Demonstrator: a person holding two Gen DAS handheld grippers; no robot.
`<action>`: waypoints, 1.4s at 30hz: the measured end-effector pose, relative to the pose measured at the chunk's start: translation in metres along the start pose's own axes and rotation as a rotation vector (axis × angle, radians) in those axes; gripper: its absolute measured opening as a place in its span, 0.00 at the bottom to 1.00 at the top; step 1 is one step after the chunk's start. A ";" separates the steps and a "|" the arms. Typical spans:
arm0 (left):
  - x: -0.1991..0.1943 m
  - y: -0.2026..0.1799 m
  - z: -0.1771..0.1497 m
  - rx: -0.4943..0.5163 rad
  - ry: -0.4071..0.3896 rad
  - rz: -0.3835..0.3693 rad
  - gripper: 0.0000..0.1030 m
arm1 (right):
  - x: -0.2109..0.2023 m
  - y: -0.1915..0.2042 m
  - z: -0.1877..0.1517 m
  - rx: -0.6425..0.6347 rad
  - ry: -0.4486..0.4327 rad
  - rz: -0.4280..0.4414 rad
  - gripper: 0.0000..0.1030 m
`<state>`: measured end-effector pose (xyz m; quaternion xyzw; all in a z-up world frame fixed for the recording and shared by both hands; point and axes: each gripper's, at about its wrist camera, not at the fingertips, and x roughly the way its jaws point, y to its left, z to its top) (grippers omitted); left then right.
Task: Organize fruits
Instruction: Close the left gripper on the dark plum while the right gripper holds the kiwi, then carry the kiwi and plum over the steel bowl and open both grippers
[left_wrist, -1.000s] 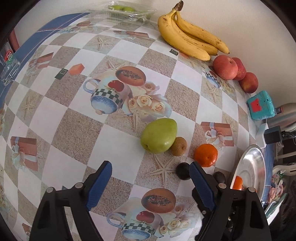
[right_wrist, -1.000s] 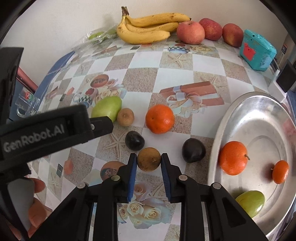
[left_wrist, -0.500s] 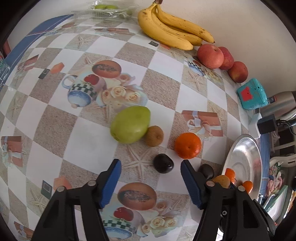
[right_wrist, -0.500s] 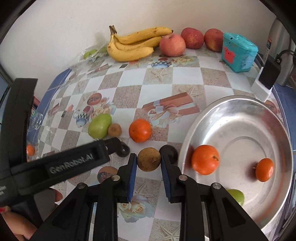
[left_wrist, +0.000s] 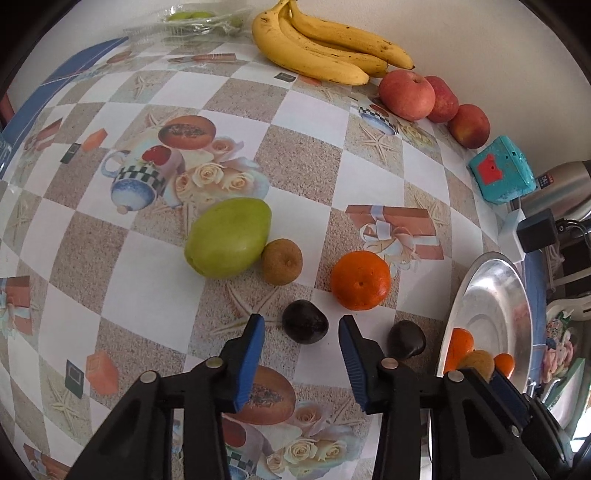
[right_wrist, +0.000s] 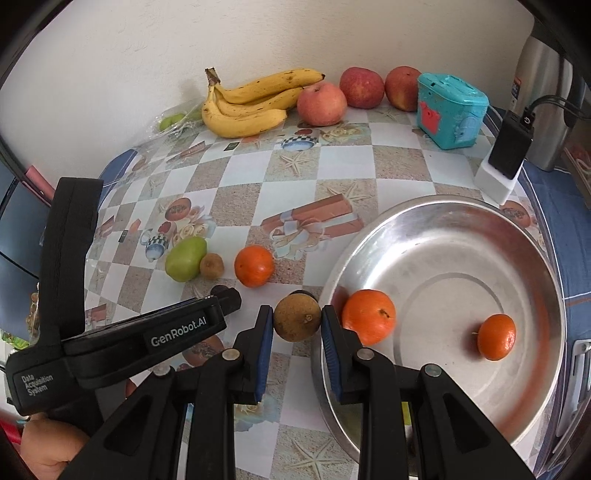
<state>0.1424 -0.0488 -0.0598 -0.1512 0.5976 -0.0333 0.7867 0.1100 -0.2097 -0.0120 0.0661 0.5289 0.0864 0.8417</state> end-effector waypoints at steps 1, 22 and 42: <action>0.001 -0.001 0.000 0.004 -0.001 0.005 0.42 | 0.000 -0.001 0.000 0.003 0.000 0.002 0.26; 0.005 -0.003 0.001 0.016 -0.010 -0.008 0.26 | 0.000 -0.007 -0.001 0.022 0.005 0.007 0.26; -0.027 0.000 0.007 -0.013 -0.087 -0.062 0.26 | -0.009 -0.017 0.002 0.071 -0.020 0.015 0.26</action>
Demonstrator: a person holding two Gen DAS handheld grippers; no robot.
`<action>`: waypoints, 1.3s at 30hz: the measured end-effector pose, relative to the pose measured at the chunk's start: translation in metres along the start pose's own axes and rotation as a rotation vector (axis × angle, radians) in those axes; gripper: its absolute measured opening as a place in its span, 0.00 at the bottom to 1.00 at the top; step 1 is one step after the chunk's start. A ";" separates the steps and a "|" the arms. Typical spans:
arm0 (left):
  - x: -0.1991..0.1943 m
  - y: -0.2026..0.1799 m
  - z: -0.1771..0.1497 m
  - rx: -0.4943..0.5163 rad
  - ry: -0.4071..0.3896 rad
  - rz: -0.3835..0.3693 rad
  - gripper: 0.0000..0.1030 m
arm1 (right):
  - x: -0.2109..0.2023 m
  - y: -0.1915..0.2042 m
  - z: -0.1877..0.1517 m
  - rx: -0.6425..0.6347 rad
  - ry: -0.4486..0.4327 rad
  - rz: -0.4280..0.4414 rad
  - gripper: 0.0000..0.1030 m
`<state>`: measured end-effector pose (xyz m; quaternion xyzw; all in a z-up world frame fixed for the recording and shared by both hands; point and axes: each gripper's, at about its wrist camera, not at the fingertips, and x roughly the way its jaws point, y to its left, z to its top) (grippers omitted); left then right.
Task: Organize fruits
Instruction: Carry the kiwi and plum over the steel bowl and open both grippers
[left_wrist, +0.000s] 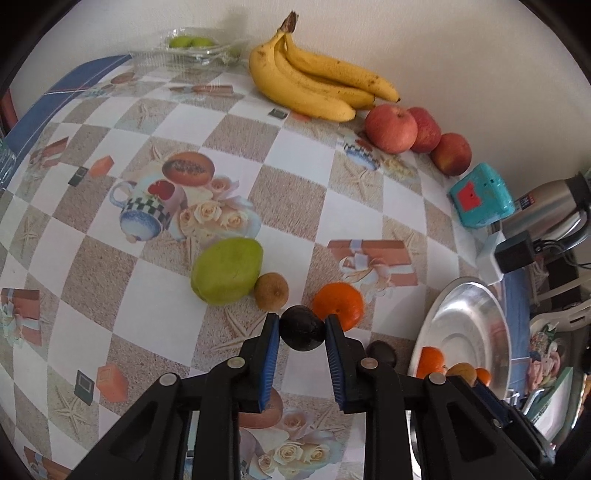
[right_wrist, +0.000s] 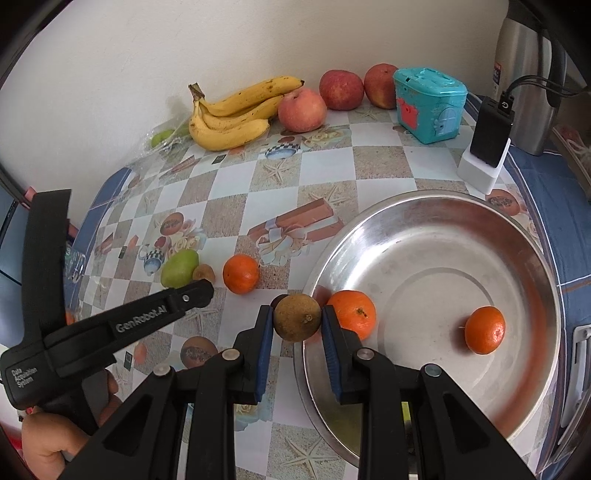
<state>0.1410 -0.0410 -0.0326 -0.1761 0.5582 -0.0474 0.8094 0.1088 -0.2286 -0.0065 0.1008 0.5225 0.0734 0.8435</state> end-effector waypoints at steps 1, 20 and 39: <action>-0.003 0.000 0.001 -0.002 -0.005 -0.005 0.26 | -0.001 -0.001 0.000 0.004 -0.004 -0.001 0.26; -0.008 -0.076 -0.031 0.201 0.018 -0.061 0.26 | -0.021 -0.085 -0.006 0.242 -0.024 -0.104 0.27; 0.014 -0.112 -0.065 0.342 0.087 -0.039 0.26 | -0.017 -0.095 -0.010 0.260 0.021 -0.118 0.27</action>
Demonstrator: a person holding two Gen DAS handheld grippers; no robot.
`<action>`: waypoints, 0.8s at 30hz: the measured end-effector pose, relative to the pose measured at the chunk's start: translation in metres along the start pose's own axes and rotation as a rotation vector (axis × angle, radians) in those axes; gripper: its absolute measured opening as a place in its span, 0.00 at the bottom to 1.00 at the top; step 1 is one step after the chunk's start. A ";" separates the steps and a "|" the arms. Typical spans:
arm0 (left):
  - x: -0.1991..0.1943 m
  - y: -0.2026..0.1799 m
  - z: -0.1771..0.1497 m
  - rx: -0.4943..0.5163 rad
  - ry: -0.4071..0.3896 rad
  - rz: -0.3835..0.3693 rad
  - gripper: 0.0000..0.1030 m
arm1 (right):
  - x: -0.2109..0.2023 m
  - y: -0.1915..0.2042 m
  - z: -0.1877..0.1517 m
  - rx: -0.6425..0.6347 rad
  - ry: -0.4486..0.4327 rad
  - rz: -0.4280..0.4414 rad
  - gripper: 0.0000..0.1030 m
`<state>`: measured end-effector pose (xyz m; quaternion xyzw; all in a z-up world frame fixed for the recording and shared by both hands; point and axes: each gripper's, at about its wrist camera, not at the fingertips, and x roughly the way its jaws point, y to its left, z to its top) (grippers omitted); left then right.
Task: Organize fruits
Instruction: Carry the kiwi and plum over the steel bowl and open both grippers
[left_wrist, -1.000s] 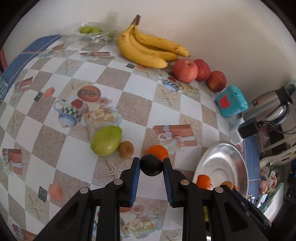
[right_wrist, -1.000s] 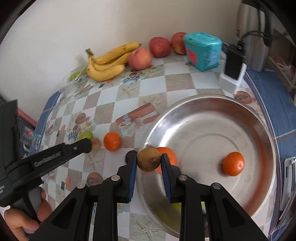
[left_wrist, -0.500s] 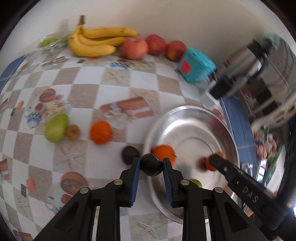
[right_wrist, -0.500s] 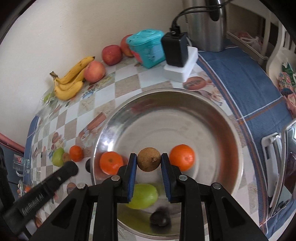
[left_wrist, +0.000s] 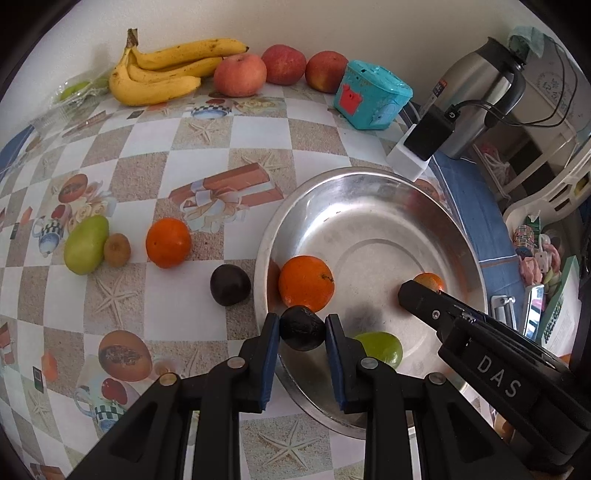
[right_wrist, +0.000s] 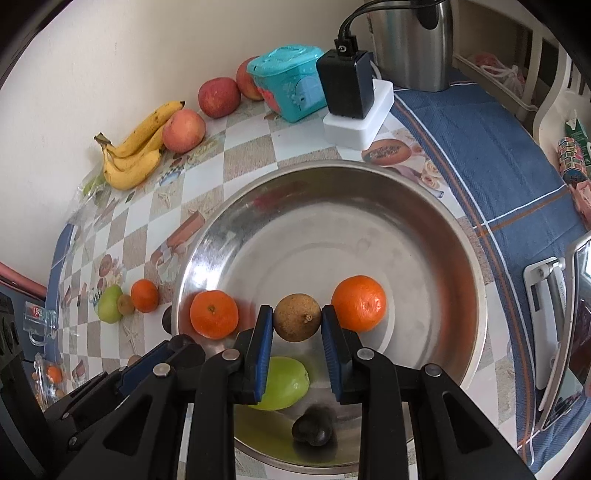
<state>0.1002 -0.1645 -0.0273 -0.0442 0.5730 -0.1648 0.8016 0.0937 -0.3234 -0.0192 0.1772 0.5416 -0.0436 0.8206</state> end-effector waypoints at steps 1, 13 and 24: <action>0.000 0.000 0.000 0.001 0.001 -0.001 0.26 | 0.000 0.000 0.000 -0.001 0.002 0.000 0.27; 0.000 0.000 -0.001 -0.002 0.006 -0.003 0.27 | -0.003 0.000 0.002 0.002 -0.003 -0.010 0.33; -0.001 0.005 0.001 -0.017 0.011 -0.009 0.29 | -0.013 0.001 0.005 0.004 -0.036 -0.004 0.33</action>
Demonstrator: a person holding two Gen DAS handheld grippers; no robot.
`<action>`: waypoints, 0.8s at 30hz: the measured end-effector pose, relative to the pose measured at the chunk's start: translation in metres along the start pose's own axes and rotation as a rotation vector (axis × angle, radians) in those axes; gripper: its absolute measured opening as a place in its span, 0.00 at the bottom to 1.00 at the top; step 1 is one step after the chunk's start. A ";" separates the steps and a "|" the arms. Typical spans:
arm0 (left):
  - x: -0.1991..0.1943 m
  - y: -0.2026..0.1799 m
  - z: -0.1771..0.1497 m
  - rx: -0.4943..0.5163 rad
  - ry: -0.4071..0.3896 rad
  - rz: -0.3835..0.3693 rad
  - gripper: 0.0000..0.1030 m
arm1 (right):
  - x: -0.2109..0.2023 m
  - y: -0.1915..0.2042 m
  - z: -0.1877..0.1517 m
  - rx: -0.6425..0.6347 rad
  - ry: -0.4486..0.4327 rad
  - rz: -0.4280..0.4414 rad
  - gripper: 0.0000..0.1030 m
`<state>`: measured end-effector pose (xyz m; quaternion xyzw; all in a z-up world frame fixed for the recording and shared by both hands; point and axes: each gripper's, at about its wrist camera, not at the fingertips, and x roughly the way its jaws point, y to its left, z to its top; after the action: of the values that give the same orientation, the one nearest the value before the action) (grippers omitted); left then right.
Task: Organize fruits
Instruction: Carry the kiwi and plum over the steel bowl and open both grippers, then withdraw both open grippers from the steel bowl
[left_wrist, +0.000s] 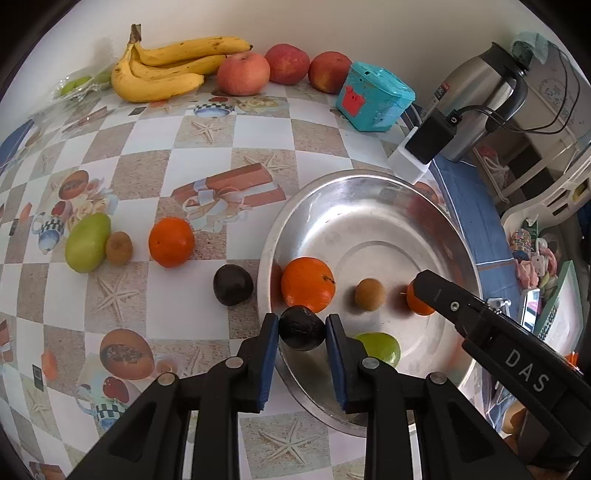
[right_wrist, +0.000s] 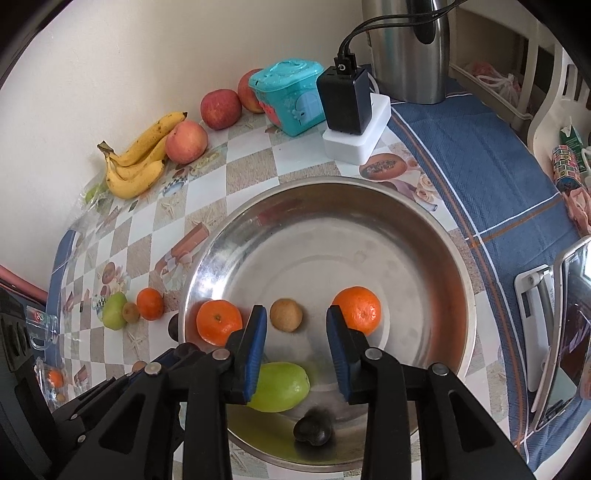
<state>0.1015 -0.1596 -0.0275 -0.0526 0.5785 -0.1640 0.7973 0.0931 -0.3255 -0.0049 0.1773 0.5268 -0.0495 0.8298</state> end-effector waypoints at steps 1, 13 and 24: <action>0.000 0.001 0.000 -0.003 0.001 0.000 0.31 | -0.001 0.000 0.000 0.002 -0.002 0.000 0.33; -0.008 0.006 0.003 -0.024 -0.019 -0.004 0.44 | -0.003 -0.002 0.001 0.011 -0.010 0.004 0.33; -0.017 0.036 0.011 -0.127 -0.034 0.079 0.44 | -0.002 -0.001 0.001 0.006 -0.005 0.003 0.33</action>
<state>0.1144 -0.1211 -0.0182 -0.0830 0.5757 -0.0945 0.8079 0.0926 -0.3266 -0.0026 0.1805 0.5242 -0.0502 0.8307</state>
